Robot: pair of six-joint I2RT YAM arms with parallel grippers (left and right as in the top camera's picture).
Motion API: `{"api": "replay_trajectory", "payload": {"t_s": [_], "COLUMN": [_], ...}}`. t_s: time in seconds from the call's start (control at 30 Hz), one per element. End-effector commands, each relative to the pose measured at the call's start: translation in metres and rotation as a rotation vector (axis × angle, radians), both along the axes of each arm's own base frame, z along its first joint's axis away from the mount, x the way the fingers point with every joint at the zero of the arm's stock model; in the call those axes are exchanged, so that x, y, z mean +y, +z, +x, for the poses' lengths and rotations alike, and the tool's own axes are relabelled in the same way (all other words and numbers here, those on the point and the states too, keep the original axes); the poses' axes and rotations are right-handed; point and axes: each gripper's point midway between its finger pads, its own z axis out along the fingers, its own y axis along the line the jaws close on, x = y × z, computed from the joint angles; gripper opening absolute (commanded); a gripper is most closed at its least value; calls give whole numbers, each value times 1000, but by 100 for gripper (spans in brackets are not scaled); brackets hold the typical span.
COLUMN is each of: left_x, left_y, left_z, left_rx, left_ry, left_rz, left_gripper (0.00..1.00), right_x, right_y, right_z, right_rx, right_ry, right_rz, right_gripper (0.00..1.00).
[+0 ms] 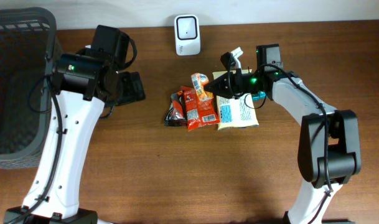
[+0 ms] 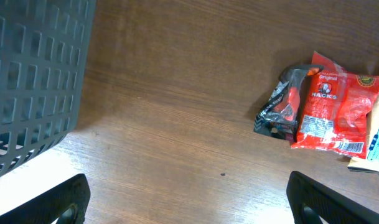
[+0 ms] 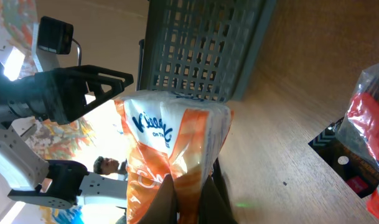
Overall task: Scan the item barcode
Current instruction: 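Lift the orange item and hold it under the scanner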
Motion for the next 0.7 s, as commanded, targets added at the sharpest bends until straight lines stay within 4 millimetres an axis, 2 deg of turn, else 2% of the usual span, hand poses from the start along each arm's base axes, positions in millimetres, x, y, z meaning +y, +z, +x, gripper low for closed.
{"api": "replay_trajectory", "payload": {"t_s": [0.0,0.27,0.37,0.47,0.5,0.53,0.57,0.63,0.67], "left_x": [3,3,3,3,3,3,3,3,3], "left_y": [2,2,2,2,2,2,2,2,2], "left_z": [1,1,1,1,1,1,1,1,1], "left_rx": [-8,-8,-8,-8,-8,-8,-8,-8,-8], "left_ry": [-8,-8,-8,-8,-8,-8,-8,-8,-8], "left_rz": [14,14,14,14,14,14,14,14,14], "left_gripper": [99,99,99,99,99,99,99,99,99], "right_x": [-1,0,0,3,1,-13,-26,-56,-73], "right_y": [20,15,-10,-15,-19,-26,-28,-13,4], "right_z": [-2,2,27,47,66,88,100,123,133], "right_rx": [-40,-39,57,25,1,9,8,-100,-190], "right_ry": [19,-6,-149,-243,-336,-475,-566,-747,-851], "right_rz": [32,-1,-157,-241,-326,-480,-599,-879,-1031], "right_gripper": [4,4,4,4,4,4,4,4,4]}}
